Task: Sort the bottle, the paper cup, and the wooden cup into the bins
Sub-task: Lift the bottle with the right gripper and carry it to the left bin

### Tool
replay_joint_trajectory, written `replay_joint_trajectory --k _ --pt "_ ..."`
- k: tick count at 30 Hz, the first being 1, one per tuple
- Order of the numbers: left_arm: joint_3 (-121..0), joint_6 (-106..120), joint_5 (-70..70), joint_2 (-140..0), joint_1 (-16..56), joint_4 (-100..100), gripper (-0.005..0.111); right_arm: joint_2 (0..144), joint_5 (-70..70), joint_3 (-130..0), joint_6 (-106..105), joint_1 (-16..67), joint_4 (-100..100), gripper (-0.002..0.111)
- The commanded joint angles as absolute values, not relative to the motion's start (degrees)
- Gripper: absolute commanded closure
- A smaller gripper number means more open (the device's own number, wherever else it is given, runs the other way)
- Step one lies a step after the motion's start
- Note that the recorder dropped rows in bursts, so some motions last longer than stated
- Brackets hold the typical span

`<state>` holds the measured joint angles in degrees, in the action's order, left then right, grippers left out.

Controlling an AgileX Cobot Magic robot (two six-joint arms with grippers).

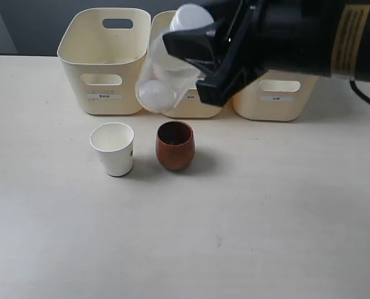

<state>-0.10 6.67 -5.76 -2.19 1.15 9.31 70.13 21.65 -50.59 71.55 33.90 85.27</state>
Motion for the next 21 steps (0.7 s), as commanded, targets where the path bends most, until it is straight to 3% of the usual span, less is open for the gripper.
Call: replay_joint_trajectory --k 1,21 --pt "0.0 6.5 -6.1 -2.1 1.2 9.3 0.107 73.5 20.4 -55.3 63.4 33.7 76.9 0.109" --pt "0.0 6.5 -6.1 -2.1 1.2 9.3 0.107 105.7 29.4 -76.7 16.5 33.7 40.2 0.109"
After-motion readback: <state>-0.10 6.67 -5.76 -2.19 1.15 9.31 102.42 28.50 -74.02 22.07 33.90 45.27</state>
